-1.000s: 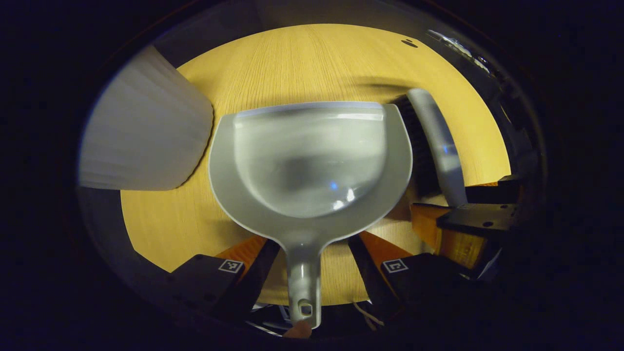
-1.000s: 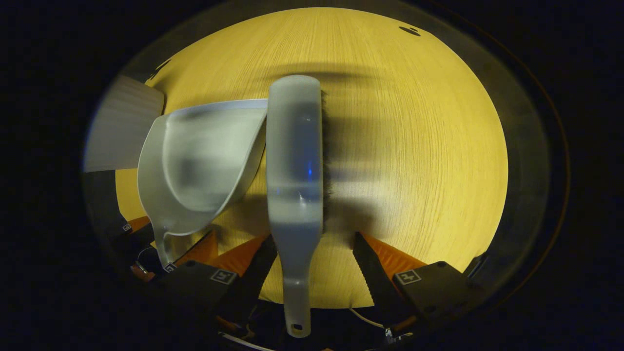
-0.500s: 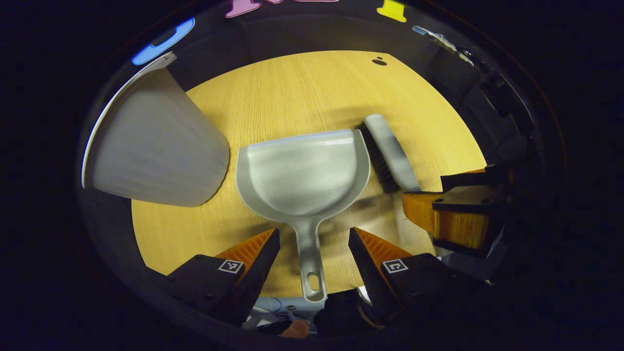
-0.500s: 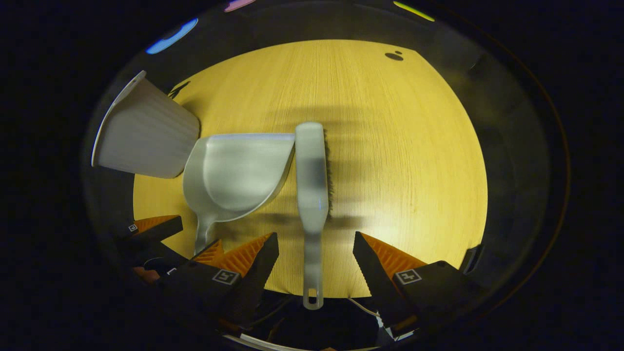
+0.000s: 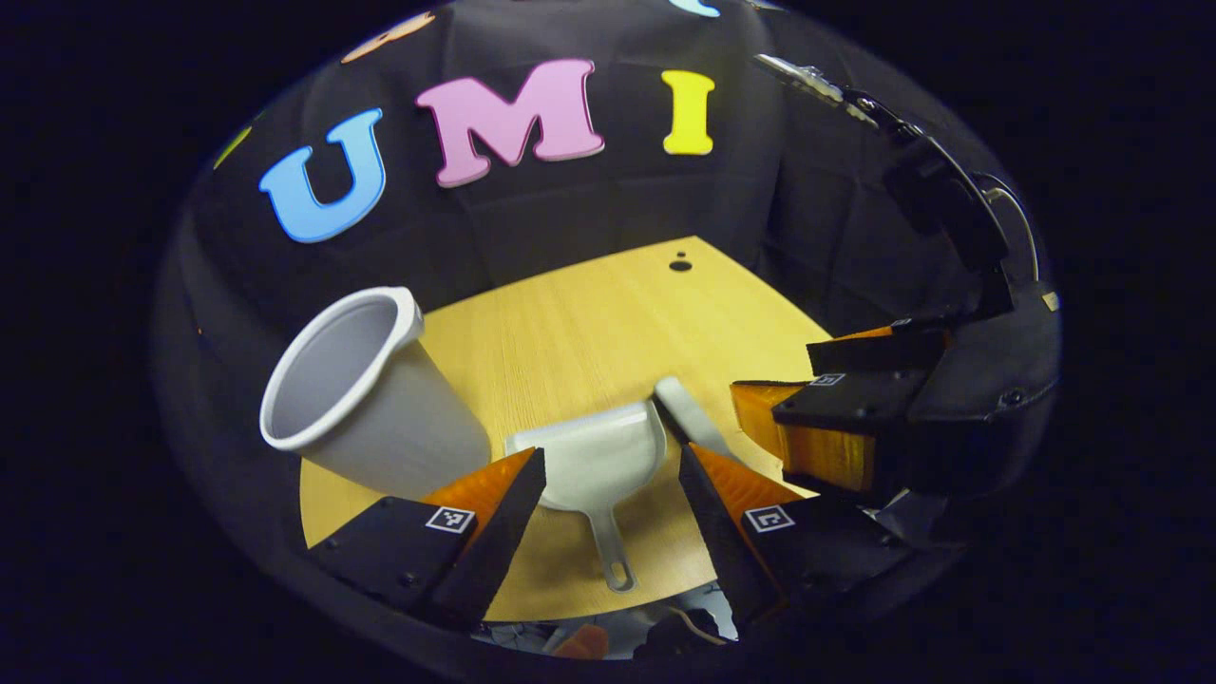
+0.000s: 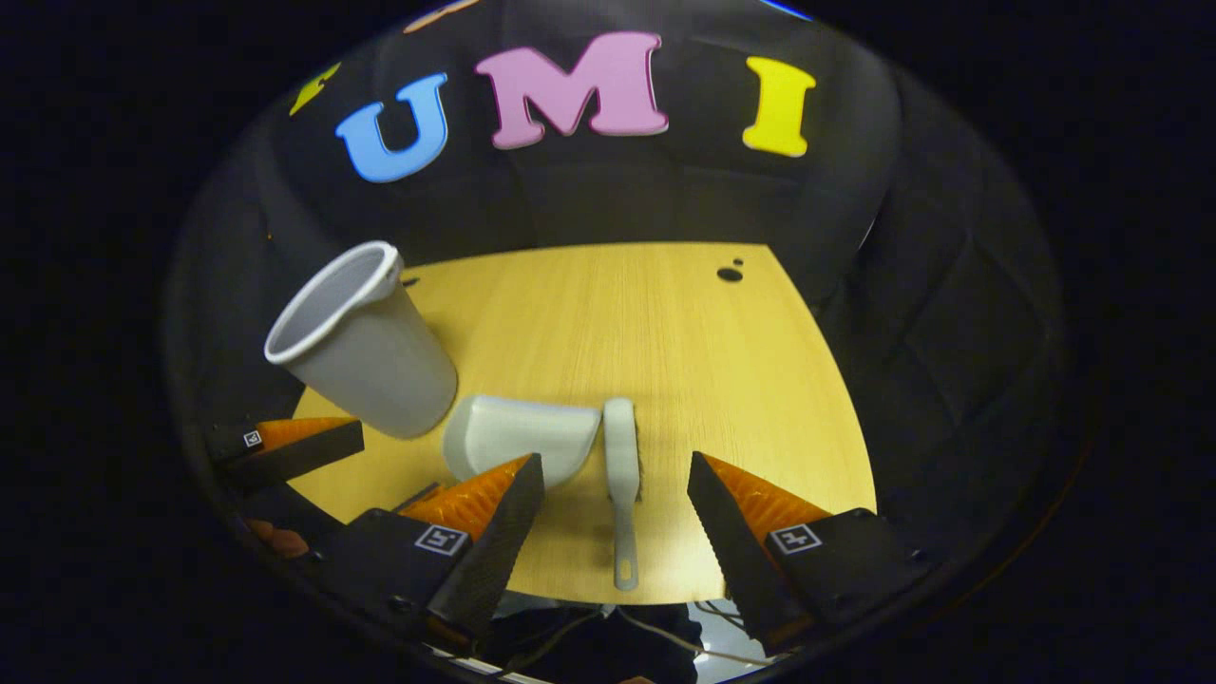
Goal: Pick up the small broom and dustpan from the desktop, sweep the trash into the dustpan with the broom, and then empty the trash into the garbage bin.
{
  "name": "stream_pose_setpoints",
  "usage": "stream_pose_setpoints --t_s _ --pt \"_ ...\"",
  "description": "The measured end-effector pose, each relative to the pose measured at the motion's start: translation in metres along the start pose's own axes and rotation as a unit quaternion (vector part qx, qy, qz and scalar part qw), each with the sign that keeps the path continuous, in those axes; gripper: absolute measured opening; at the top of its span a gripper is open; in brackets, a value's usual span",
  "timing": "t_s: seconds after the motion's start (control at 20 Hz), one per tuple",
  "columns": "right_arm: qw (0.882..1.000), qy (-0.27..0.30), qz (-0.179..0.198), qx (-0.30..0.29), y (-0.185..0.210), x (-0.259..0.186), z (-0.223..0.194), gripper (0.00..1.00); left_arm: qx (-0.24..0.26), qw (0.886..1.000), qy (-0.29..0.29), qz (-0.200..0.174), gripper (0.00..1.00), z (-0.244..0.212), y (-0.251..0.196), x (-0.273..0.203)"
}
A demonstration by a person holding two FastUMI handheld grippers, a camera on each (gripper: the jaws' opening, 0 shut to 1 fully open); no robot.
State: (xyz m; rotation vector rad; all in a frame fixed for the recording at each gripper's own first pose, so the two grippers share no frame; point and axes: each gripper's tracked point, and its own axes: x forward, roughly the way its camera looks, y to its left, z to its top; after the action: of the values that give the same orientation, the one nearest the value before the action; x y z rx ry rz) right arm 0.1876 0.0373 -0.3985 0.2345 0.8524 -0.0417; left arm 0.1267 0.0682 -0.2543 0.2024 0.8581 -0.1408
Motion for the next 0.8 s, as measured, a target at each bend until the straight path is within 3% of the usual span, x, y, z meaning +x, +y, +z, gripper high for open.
stream_pose_setpoints --t_s 0.15,0.35,0.45,0.6,0.65,0.75,0.8 --pt "0.995 -0.095 -0.002 -0.005 -0.004 -0.034 0.044 0.99 -0.004 0.997 -0.076 0.002 0.85 -0.011 -0.001 -0.016" --pt "0.971 -0.235 0.004 -0.051 0.005 -0.095 0.098 0.98 -0.049 0.985 -0.159 0.04 0.87 -0.024 0.013 -0.025" --pt "0.955 -0.287 0.019 -0.074 0.008 -0.125 0.112 0.98 -0.055 0.969 -0.235 0.048 0.87 -0.017 0.011 -0.025" --pt "0.938 -0.328 0.035 -0.108 0.009 -0.157 0.12 0.98 -0.069 0.928 -0.358 0.081 0.82 -0.003 0.012 -0.043" --pt "0.933 -0.342 0.042 -0.107 0.009 -0.166 0.125 0.99 -0.084 0.916 -0.383 0.084 0.87 0.002 0.011 -0.049" --pt "0.929 -0.353 0.053 -0.099 -0.001 -0.176 0.127 0.97 -0.114 0.901 -0.408 0.094 0.86 0.006 0.013 -0.054" --pt "0.928 -0.355 0.056 -0.096 -0.007 -0.18 0.126 1.0 -0.12 0.902 -0.402 0.1 0.86 0.005 0.014 -0.05"
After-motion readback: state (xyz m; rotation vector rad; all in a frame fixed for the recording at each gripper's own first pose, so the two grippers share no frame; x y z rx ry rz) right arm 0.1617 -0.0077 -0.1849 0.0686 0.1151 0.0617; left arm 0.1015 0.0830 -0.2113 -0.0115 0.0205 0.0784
